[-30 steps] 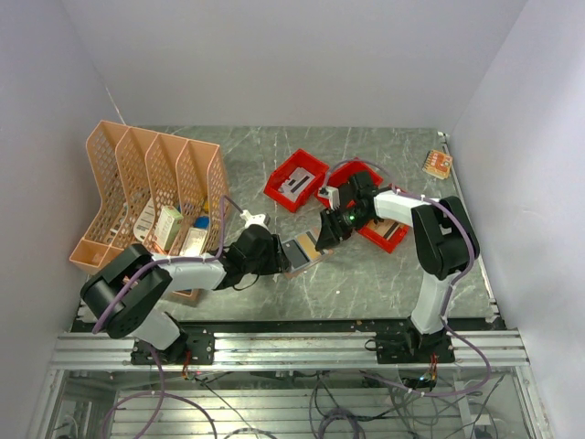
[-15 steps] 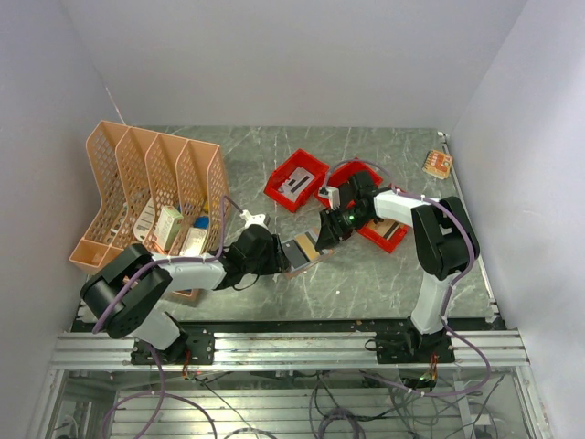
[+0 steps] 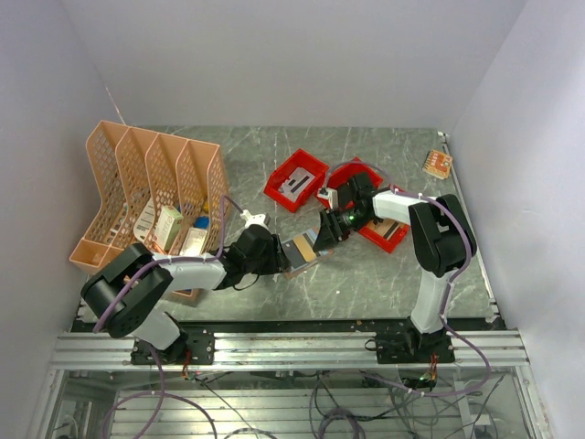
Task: Put the credit cards into the card holder
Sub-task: Turn over the card slot in the card holder.
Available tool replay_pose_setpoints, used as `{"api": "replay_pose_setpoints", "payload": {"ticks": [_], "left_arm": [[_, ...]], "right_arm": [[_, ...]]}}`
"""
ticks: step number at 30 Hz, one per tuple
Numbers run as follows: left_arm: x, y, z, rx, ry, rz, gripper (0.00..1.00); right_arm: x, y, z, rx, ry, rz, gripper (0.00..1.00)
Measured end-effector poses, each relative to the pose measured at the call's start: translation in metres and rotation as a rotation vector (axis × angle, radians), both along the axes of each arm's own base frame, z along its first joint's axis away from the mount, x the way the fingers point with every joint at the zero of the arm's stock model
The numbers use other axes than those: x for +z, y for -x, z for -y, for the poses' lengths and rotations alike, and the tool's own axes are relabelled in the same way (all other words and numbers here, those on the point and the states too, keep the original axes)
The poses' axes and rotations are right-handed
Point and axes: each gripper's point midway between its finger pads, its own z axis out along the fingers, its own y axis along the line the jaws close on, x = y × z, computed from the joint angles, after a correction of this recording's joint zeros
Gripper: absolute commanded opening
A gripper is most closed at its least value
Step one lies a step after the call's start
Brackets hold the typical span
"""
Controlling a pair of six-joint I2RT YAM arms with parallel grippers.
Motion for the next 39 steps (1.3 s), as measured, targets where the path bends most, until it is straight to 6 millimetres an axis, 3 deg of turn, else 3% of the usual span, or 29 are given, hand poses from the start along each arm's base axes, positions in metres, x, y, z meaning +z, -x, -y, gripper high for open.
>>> {"api": "replay_pose_setpoints", "payload": {"ticks": [22,39], "left_arm": [[0.000,-0.002,0.002,-0.003,-0.003,0.001,0.54],[0.000,-0.003,0.002,-0.011,-0.020,-0.002,0.52]], "right_arm": [[0.035,0.015,-0.019,0.036,-0.243,-0.109,0.38],[0.029,0.019,-0.024,0.040,-0.227,-0.107,0.35]]}}
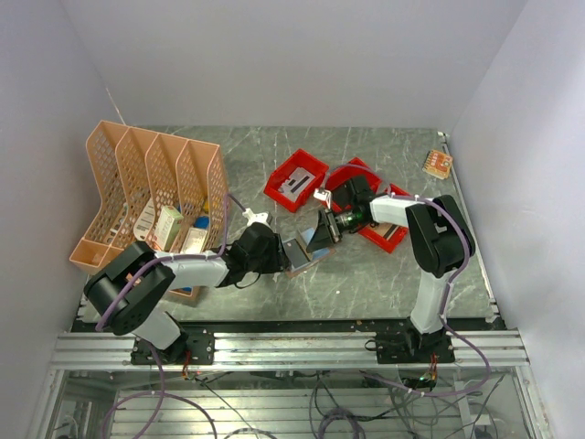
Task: Put the credit cards into the card holder
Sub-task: Turn over the card slot in the card holder.
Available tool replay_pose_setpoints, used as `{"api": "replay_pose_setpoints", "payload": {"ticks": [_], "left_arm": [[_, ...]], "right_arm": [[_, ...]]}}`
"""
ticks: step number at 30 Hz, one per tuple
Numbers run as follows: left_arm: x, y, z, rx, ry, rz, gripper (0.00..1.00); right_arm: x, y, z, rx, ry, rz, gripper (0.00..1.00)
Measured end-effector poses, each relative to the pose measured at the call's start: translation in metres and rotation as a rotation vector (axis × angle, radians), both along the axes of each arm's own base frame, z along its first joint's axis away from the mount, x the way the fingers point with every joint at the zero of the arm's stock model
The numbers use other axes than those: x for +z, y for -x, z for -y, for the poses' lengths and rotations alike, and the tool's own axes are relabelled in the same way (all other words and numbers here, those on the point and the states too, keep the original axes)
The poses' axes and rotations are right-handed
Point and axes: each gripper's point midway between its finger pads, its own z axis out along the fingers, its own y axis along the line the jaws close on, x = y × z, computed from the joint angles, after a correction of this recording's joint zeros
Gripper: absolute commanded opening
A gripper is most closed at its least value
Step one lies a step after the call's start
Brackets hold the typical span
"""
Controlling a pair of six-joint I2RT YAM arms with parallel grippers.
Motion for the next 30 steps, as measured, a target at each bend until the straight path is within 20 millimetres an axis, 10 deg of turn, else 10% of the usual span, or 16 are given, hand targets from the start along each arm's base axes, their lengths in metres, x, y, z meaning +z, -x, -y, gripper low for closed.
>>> {"api": "replay_pose_setpoints", "payload": {"ticks": [12,30], "left_arm": [[-0.001,0.001,-0.001,-0.004,-0.011,-0.004,0.48],[0.021,0.006,-0.011,0.007,-0.014,0.015,0.32]], "right_arm": [[0.001,0.016,-0.018,0.078,-0.004,0.039,0.40],[-0.035,0.018,-0.030,0.112,0.136,0.027,0.04]]}}
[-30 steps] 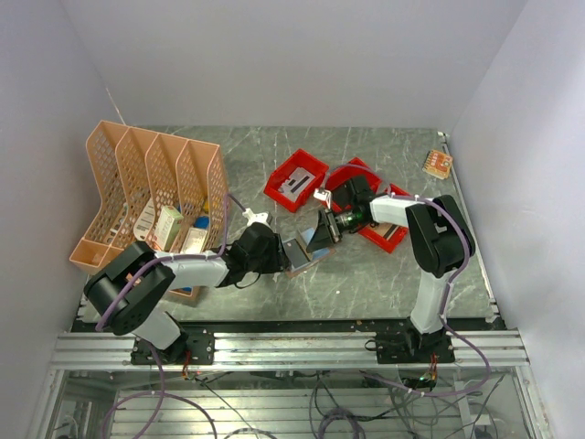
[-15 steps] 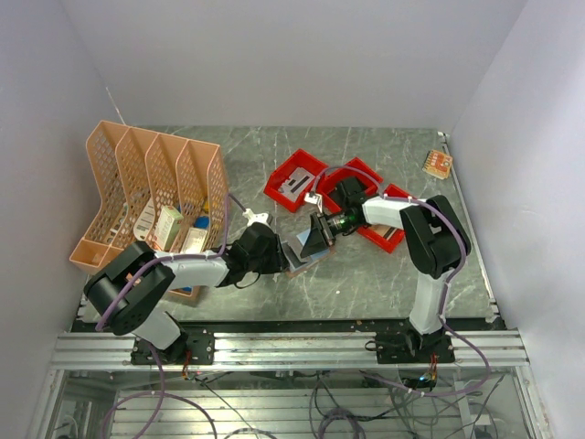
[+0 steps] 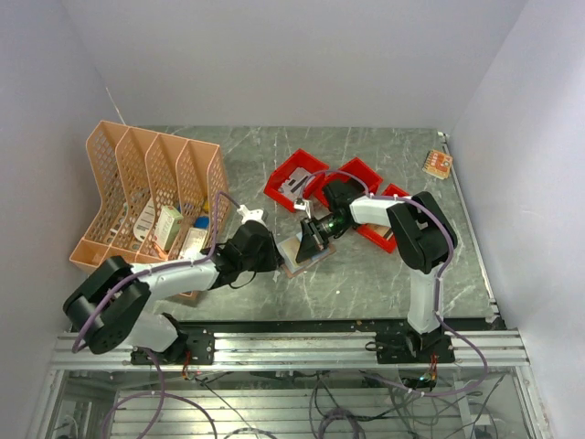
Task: Put the credit cards into the card holder
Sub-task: Turn over the card slot in the card holder.
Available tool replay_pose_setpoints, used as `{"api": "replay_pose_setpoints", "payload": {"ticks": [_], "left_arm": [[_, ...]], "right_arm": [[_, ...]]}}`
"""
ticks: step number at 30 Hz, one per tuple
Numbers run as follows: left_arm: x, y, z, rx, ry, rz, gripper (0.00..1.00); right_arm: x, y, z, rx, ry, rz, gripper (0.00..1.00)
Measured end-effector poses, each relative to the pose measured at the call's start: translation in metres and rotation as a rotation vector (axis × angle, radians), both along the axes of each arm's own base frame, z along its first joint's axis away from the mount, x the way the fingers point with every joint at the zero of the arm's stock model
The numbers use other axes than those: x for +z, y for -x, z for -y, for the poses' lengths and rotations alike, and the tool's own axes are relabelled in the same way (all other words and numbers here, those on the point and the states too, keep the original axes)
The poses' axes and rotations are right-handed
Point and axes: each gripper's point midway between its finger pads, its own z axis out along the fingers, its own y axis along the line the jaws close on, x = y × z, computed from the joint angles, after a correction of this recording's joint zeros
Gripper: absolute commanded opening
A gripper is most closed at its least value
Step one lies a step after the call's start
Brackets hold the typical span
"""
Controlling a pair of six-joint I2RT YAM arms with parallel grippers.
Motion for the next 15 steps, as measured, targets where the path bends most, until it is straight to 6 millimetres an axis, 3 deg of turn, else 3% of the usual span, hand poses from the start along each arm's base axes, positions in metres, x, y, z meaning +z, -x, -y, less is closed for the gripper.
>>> {"api": "replay_pose_setpoints", "payload": {"ticks": [4,9,15], "left_arm": [[0.017,-0.002,0.003,0.001,0.040,0.036,0.30],[0.023,-0.012,0.014,-0.004,0.055,0.047,0.29],[0.006,-0.030,0.032,-0.018,0.022,0.034,0.26]], "right_arm": [[0.000,-0.001,0.000,0.001,0.012,0.006,0.04],[0.002,-0.001,0.001,0.016,0.005,0.032,0.05],[0.005,-0.004,0.005,0.034,0.004,0.084,0.08]]}}
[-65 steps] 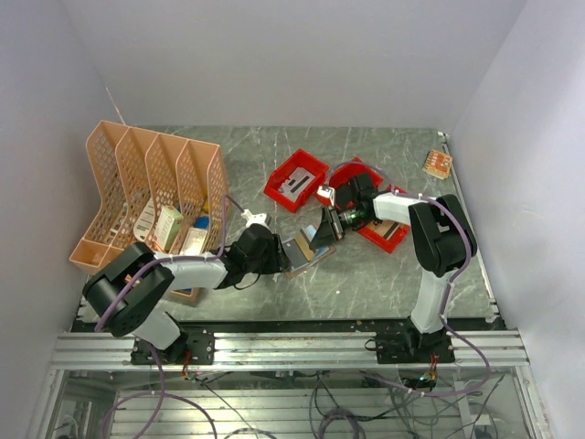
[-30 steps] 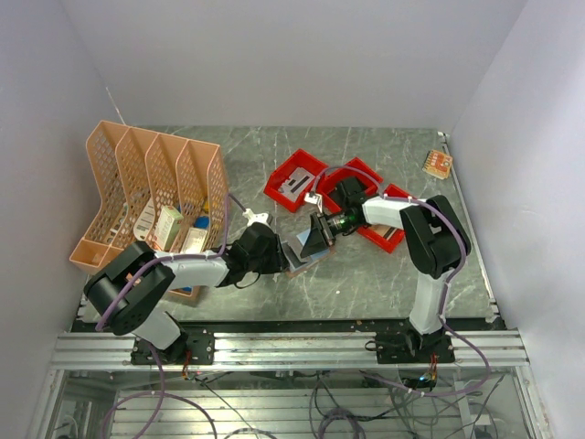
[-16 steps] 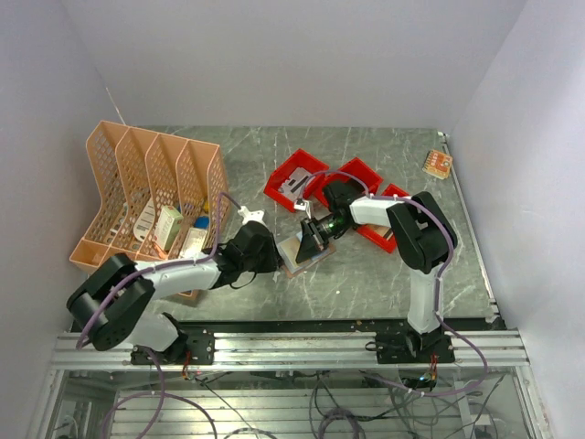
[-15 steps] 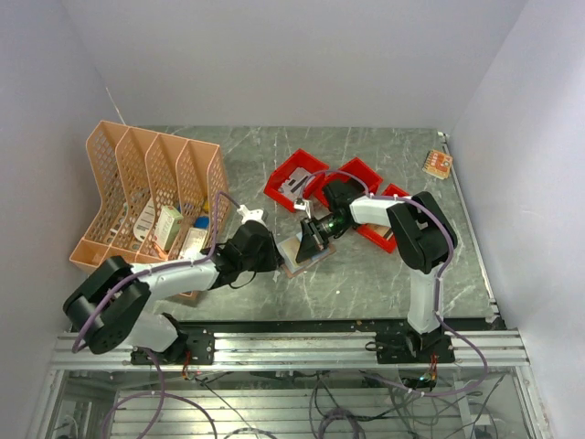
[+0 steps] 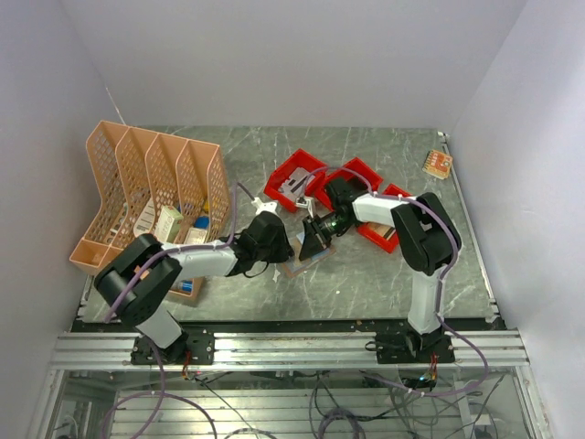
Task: Put the credit cards into the card holder
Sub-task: Turn over the card slot in the card holder.
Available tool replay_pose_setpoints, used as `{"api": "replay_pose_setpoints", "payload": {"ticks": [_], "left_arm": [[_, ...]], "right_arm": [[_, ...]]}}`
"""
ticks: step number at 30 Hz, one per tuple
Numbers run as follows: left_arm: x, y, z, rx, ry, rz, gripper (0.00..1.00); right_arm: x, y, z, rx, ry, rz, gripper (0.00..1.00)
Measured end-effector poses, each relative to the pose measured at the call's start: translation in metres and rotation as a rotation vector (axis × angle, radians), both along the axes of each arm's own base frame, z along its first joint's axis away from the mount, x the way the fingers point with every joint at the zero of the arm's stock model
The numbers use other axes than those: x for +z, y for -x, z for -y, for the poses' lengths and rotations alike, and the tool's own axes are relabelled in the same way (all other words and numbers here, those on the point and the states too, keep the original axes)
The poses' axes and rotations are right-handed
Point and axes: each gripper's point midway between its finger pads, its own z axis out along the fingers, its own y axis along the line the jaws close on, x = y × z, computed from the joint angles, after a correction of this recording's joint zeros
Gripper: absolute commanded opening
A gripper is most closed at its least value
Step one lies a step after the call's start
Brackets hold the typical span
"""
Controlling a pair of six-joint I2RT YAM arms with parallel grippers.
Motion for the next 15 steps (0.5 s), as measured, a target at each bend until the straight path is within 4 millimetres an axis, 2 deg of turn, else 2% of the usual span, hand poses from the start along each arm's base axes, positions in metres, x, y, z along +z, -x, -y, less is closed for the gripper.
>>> {"api": "replay_pose_setpoints", "payload": {"ticks": [2,5,7,10,13,15], "left_arm": [[-0.013,0.001,-0.001,-0.003,-0.026,-0.020,0.24],[-0.014,-0.004,0.001,0.000,-0.017,-0.013,0.24],[-0.014,-0.005,0.000,0.005,-0.017,-0.012,0.24],[-0.014,-0.006,-0.003,0.009,-0.011,-0.006,0.24],[-0.012,-0.005,-0.008,0.007,-0.019,0.002,0.25],[-0.011,-0.003,-0.013,0.000,-0.040,0.006,0.25]], "right_arm": [[0.001,-0.003,0.004,0.000,0.000,0.014,0.08],[0.007,-0.008,0.014,-0.006,-0.005,0.046,0.10],[0.018,-0.015,0.021,-0.012,-0.020,0.092,0.11],[0.046,-0.031,0.035,-0.037,-0.060,0.197,0.14],[0.083,-0.052,0.055,-0.090,-0.100,0.344,0.19],[0.108,-0.066,0.071,-0.136,-0.120,0.452,0.28]]}}
